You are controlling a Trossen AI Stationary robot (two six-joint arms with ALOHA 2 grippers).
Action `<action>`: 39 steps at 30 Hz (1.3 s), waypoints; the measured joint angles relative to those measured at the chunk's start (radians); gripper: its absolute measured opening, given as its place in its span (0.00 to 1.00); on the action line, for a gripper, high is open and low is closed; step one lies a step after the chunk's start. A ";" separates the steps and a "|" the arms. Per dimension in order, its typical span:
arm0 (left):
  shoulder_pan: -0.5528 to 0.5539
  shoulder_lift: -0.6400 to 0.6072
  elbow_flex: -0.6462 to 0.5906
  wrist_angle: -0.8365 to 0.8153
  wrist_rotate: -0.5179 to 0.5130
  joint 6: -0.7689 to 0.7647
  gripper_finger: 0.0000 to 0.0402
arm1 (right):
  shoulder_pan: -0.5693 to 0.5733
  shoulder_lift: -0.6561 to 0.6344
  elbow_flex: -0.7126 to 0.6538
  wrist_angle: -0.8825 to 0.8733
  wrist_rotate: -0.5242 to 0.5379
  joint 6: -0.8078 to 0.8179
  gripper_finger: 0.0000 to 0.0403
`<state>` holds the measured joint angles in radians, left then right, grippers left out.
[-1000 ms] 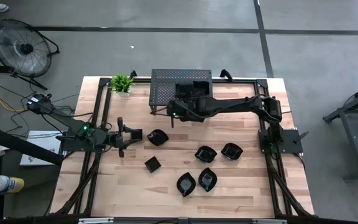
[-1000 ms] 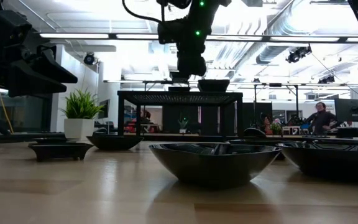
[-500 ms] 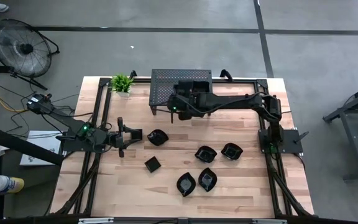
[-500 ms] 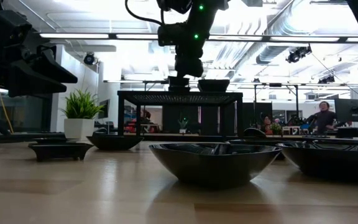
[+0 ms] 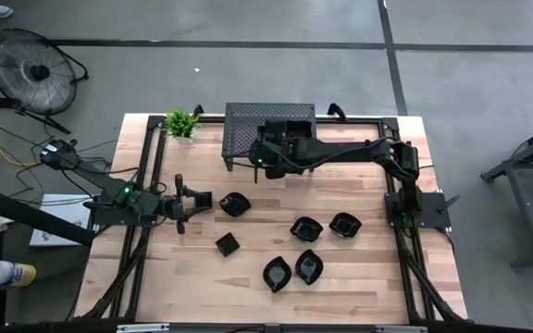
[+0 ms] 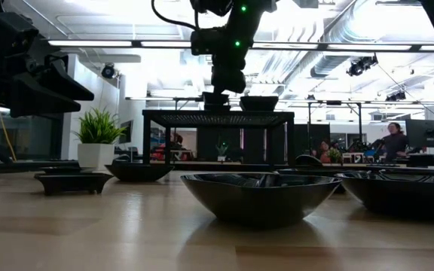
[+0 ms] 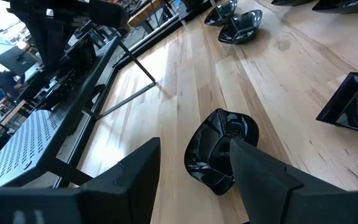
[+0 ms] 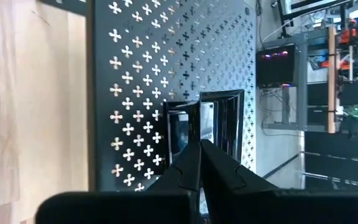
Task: Pick & Place Mini shaped plates
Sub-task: Stack the square plate on top of the square plate on the shelf
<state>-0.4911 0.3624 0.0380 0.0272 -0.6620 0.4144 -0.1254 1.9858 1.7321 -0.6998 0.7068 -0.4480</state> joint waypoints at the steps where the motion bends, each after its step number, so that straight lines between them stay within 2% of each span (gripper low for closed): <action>1: 0.000 0.000 0.000 0.000 0.000 0.000 0.47 | -0.001 0.000 0.000 0.000 -0.012 -0.001 0.00; 23: 0.000 0.000 0.000 0.000 0.000 0.000 0.47 | -0.013 0.000 0.000 -0.022 -0.021 0.001 0.01; 39: 0.000 0.000 0.000 0.000 0.000 0.000 0.47 | -0.012 0.000 0.000 -0.023 -0.022 0.003 0.17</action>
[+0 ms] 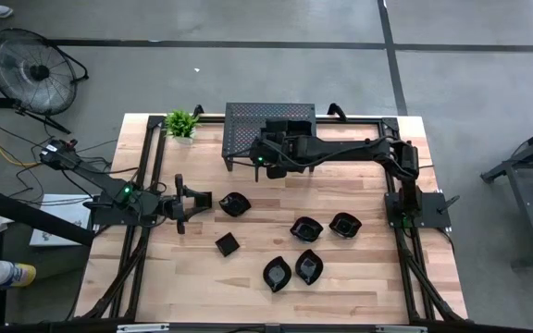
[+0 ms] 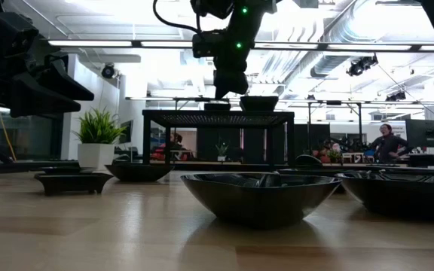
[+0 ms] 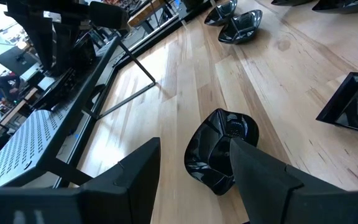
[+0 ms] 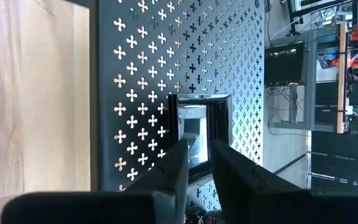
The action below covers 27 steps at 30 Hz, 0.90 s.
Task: Pick & Place Mini shaped plates
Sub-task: Stack the square plate on top of the square plate on the shelf
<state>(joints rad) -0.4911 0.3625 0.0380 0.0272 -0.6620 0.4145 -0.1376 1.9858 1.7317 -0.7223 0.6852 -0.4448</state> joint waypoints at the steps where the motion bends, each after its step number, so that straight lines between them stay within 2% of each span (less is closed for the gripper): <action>1: 0.000 0.000 0.000 0.000 0.000 0.000 0.47 | 0.000 0.000 0.000 0.000 -0.001 0.000 0.18; 10: 0.000 0.000 0.000 0.000 0.000 0.000 0.47 | 0.029 0.000 0.000 0.000 0.027 0.003 0.25; 17: 0.000 0.000 0.000 0.000 0.000 0.000 0.47 | 0.103 0.000 0.000 0.001 0.003 0.052 0.25; 20: 0.000 0.000 0.000 0.000 0.000 0.000 0.47 | 0.143 0.000 0.000 0.001 -0.045 0.088 0.25; 27: 0.000 0.000 0.000 0.000 0.000 0.000 0.47 | 0.247 0.000 0.000 0.002 -0.230 0.186 0.25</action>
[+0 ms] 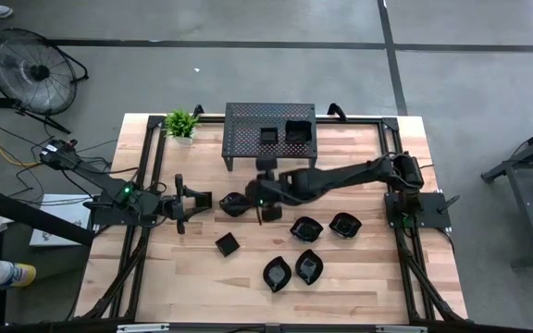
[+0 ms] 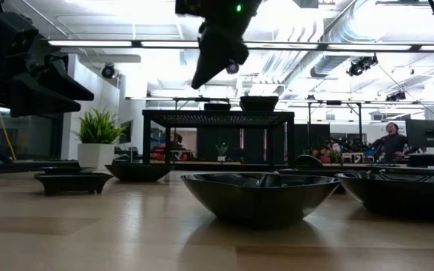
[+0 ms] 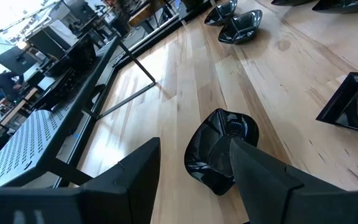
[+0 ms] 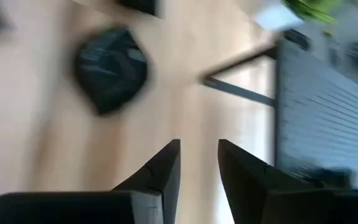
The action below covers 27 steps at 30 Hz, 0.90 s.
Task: Pick & Place Mini shaped plates
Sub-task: Stack the square plate on top of the square plate on the shelf
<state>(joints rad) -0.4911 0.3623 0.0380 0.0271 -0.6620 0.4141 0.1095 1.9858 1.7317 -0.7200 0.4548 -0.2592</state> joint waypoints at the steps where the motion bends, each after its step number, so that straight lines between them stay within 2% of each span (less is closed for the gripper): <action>1: 0.000 0.000 0.000 0.000 0.000 0.000 0.47 | 0.015 0.000 0.000 0.000 -0.033 0.012 0.25; 5: 0.000 0.000 0.000 0.000 0.000 0.000 0.47 | 0.069 0.000 0.000 0.008 -0.160 0.047 0.24; 10: 0.000 0.000 0.000 0.000 0.000 0.000 0.47 | 0.134 0.000 -0.013 0.069 -0.234 0.051 0.23; 13: 0.000 0.000 0.000 0.000 0.000 0.000 0.47 | 0.167 0.000 -0.038 0.109 -0.250 0.017 0.23; 20: 0.000 0.000 0.000 0.000 0.000 0.000 0.47 | 0.226 0.007 -0.173 0.333 -0.263 -0.076 0.23; 27: 0.000 0.000 0.000 0.000 0.000 0.000 0.47 | 0.248 0.060 -0.233 0.422 -0.214 -0.086 0.23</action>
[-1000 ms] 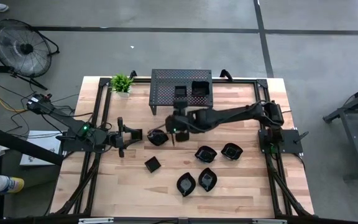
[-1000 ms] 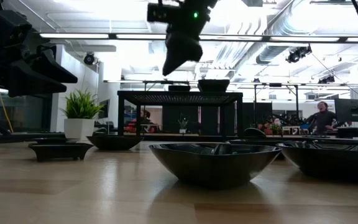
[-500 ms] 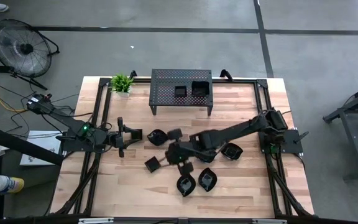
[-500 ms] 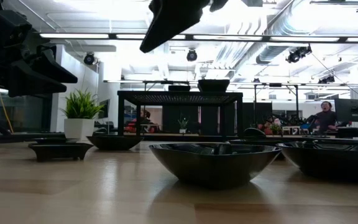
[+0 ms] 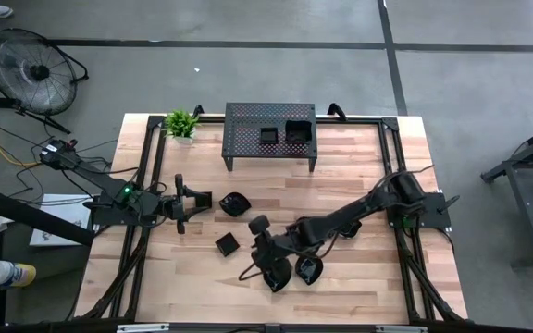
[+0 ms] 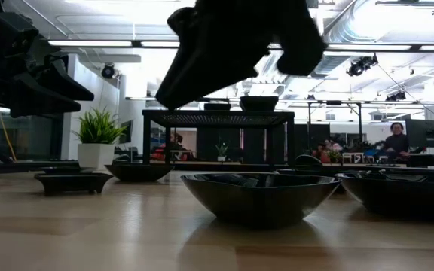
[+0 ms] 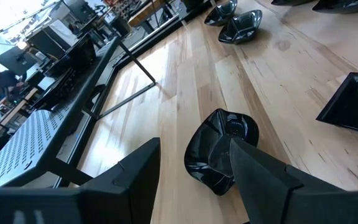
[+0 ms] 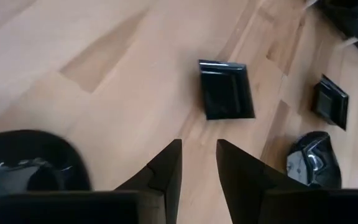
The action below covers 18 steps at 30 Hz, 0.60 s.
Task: Pick & Place Mini shaped plates
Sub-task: Stack the square plate on top of the square plate on the shelf
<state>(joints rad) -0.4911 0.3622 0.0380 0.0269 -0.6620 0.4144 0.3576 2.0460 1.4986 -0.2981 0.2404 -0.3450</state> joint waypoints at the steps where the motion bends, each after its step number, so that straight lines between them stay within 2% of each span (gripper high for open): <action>1: 0.000 0.000 0.000 0.000 0.000 0.000 0.47 | -0.001 0.011 0.004 0.003 0.014 0.000 0.23; 10: 0.000 0.000 0.000 0.000 0.000 0.000 0.47 | -0.006 0.140 0.137 -0.030 0.038 -0.104 0.23; 18: 0.000 0.000 0.000 0.000 0.000 0.000 0.47 | -0.023 0.245 0.323 -0.159 0.011 -0.161 0.23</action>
<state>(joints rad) -0.4911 0.3626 0.0380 0.0273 -0.6621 0.4145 0.3349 2.2906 1.8216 -0.4576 0.2518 -0.5056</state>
